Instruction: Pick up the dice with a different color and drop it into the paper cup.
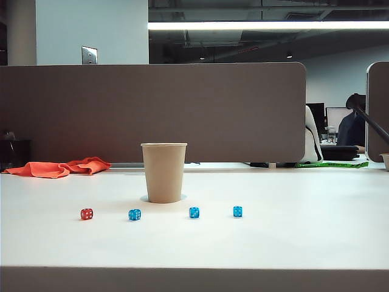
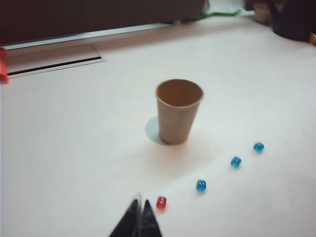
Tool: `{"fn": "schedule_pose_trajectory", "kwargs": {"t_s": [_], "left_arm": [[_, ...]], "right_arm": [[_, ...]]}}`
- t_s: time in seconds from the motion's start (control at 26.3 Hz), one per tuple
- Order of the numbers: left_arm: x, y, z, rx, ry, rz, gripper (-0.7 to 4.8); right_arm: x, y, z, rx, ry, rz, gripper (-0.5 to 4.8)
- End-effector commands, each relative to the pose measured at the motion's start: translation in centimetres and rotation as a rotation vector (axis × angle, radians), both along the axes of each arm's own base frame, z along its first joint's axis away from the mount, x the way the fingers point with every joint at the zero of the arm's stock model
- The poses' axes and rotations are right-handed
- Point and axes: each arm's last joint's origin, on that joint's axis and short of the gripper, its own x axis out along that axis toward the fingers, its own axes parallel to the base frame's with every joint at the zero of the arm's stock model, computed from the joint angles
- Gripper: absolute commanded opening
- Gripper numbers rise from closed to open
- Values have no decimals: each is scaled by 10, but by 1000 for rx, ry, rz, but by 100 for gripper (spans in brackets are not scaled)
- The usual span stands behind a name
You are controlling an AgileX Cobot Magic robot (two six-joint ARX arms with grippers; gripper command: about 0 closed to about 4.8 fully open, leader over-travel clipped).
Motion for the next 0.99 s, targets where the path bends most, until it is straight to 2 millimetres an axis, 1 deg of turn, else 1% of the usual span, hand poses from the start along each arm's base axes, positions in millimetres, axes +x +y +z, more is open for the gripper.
{"fn": "schedule_pose_trajectory", "kwargs": {"t_s": [0.04, 0.19, 0.3, 0.42, 0.49, 0.68, 0.76, 0.87, 0.99], "left_arm": [[4, -6, 1, 54, 36, -72, -6], [9, -14, -3, 90, 89, -145, -6], [12, -21, -7, 119, 127, -191, -6], [16, -26, -10, 147, 158, -189, -6], [18, -28, -12, 148, 174, -197, -6], [19, -28, -12, 145, 169, -192, -6], [20, -29, -9, 138, 135, -191, -6], [22, -29, -6, 128, 98, -197, -6], [22, -29, -5, 127, 88, -195, -6]], "right_arm": [[12, 6, 12, -7, 42, 39, -1], [30, 18, 22, -23, 103, 93, -1], [41, 27, 26, -40, 136, 118, -1], [51, 37, 25, -54, 174, 158, -1], [57, 46, 20, -68, 212, 192, -1], [64, 65, 8, -97, 275, 272, -1], [66, 76, 6, -95, 254, 317, -1], [67, 81, 9, -83, 213, 340, -1], [69, 82, 12, -72, 180, 339, -1]]}}
